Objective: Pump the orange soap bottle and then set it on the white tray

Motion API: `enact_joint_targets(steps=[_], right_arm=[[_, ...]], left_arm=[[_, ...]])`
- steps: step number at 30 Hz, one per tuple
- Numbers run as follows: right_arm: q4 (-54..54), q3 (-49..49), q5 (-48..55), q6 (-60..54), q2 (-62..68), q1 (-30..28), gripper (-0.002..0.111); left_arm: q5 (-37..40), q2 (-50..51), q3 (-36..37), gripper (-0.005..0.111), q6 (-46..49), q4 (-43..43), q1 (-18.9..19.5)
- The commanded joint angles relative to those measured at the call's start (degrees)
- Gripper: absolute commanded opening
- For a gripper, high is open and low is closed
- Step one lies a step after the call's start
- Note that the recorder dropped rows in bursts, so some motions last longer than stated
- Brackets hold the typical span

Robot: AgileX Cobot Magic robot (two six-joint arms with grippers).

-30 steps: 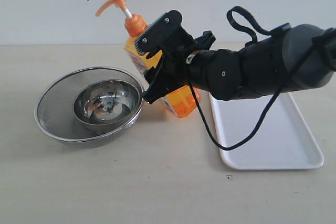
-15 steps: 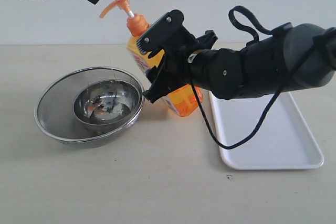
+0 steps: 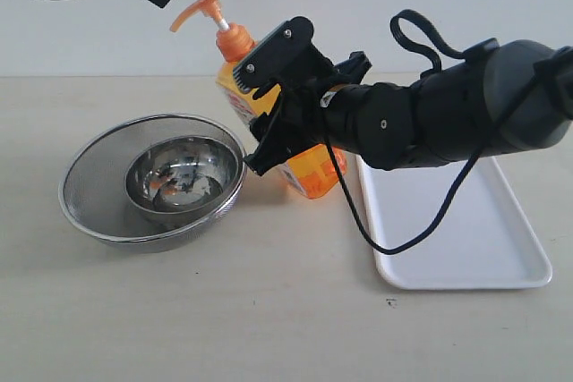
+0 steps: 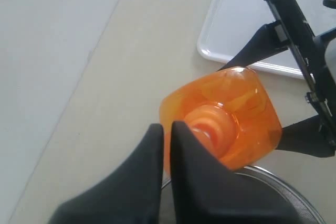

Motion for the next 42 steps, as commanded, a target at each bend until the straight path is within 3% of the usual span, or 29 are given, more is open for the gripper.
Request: enact_joint_targets(steps=[1, 42], right_arm=[[-1.0, -0.4, -1.0, 0.3, -0.6, 0.4, 0.000], [-1.0, -0.4, -1.0, 0.3, -0.6, 0.4, 0.000]], left_arm=[[6.7, 2.6, 2.3, 0.005, -0.1, 1.0, -0.8], [7.3, 4.4, 2.9, 0.005, 0.3, 0.2, -0.8]])
